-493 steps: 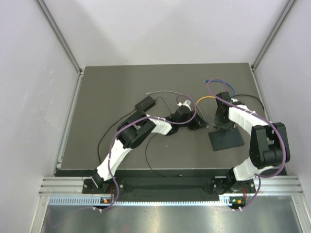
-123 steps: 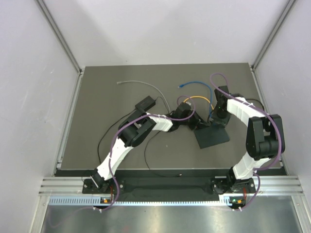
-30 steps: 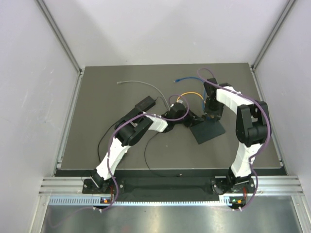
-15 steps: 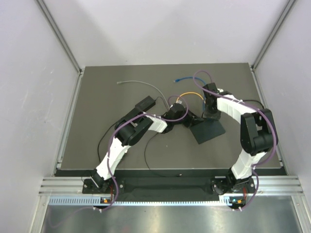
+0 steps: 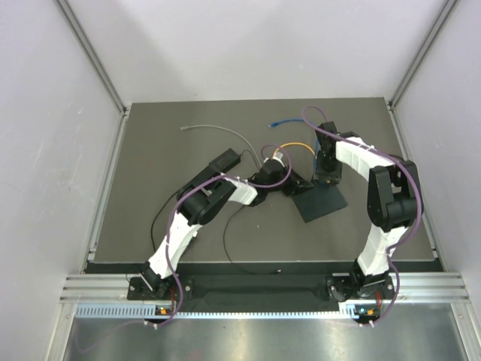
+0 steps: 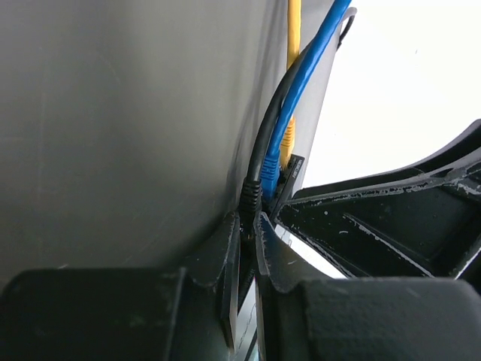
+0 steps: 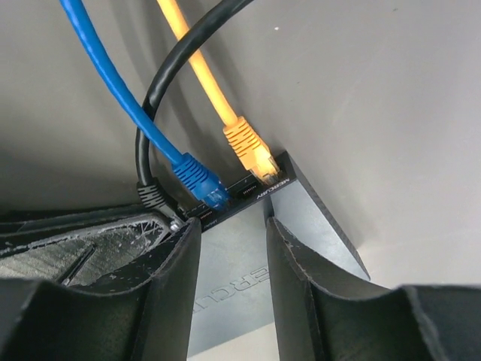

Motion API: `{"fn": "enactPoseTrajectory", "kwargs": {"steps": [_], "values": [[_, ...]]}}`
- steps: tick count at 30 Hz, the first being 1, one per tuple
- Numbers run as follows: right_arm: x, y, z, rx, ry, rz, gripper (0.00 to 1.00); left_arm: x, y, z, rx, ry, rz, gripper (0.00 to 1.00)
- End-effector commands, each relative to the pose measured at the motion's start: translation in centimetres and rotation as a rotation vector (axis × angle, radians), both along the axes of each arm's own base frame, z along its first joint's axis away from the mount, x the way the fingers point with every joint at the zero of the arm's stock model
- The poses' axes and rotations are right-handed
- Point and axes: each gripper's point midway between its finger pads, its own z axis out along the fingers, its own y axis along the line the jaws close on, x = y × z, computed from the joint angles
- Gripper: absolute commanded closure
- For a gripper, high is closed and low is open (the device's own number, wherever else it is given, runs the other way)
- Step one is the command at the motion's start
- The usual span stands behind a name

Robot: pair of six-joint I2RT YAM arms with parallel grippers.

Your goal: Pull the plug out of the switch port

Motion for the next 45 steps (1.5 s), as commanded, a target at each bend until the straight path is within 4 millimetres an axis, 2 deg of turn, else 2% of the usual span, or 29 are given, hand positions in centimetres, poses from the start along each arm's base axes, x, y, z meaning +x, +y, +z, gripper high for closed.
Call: {"fn": "enactPoseTrajectory", "kwargs": {"steps": [1,5,8,9,13,14,17,21,25,27,28,29,31,33,34,35,37,41,45], "values": [[-3.7,1.0,-2.7,0.075,0.202,0.001,0.60,3.6,1.3,3.4,-0.037,-0.088,0.060,1.00],[-2.7,0.7,-1.3,0.091,0.172,-0.003,0.59,3.2,1.2,3.7,-0.056,-0.066,0.019,0.84],[-1.3,0.6,0.4,0.085,0.129,0.003,0.58,2.4,1.0,3.8,-0.054,-0.052,-0.004,0.69],[-0.9,0.7,1.1,0.085,0.116,0.002,0.58,2.1,1.1,3.6,-0.066,-0.030,0.005,0.67],[-0.3,1.1,2.0,0.110,0.096,-0.049,0.56,0.7,0.0,4.0,-0.088,-0.024,-0.031,0.66],[-0.2,1.2,2.0,0.118,0.093,-0.076,0.55,0.5,-0.3,4.8,-0.096,-0.039,-0.031,0.66],[0.1,1.2,2.5,0.130,0.060,-0.112,0.54,0.2,0.3,5.5,-0.094,-0.063,-0.022,0.65],[0.7,2.3,2.6,0.188,0.043,-0.087,0.54,1.3,1.9,6.8,-0.088,-0.115,0.002,0.66],[1.2,2.1,2.1,0.175,0.036,-0.054,0.54,2.7,3.2,8.2,-0.091,-0.151,0.014,0.70],[1.1,1.4,2.2,0.143,0.028,-0.066,0.55,3.0,3.2,8.7,-0.118,-0.132,-0.002,0.71],[1.0,1.0,2.4,0.131,0.020,-0.084,0.56,3.3,3.2,8.0,-0.123,-0.114,-0.014,0.72],[1.0,0.6,3.0,0.122,-0.003,-0.097,0.56,3.9,2.6,9.0,-0.145,-0.121,-0.030,0.71],[0.5,-0.2,2.9,0.125,-0.002,-0.149,0.57,3.4,1.5,9.4,-0.172,-0.104,-0.108,0.70],[-0.4,-0.9,3.0,0.143,0.007,-0.218,0.57,3.4,0.6,9.0,-0.176,-0.078,-0.138,0.62],[-0.5,-0.8,3.0,0.172,-0.001,-0.267,0.56,3.2,0.3,8.5,-0.173,-0.067,-0.161,0.60],[-0.5,-0.4,3.4,0.208,-0.016,-0.285,0.56,3.3,0.0,8.9,-0.174,-0.076,-0.175,0.55],[-0.4,-0.3,3.0,0.227,-0.026,-0.330,0.56,2.9,-0.1,7.8,-0.142,-0.054,-0.205,0.51],[-0.3,0.0,1.7,0.239,0.014,-0.358,0.55,1.9,-0.2,6.7,-0.125,-0.013,-0.240,0.50],[0.0,-0.1,1.5,0.241,0.003,-0.399,0.55,1.1,0.1,6.1,-0.081,-0.011,-0.258,0.47]]}}
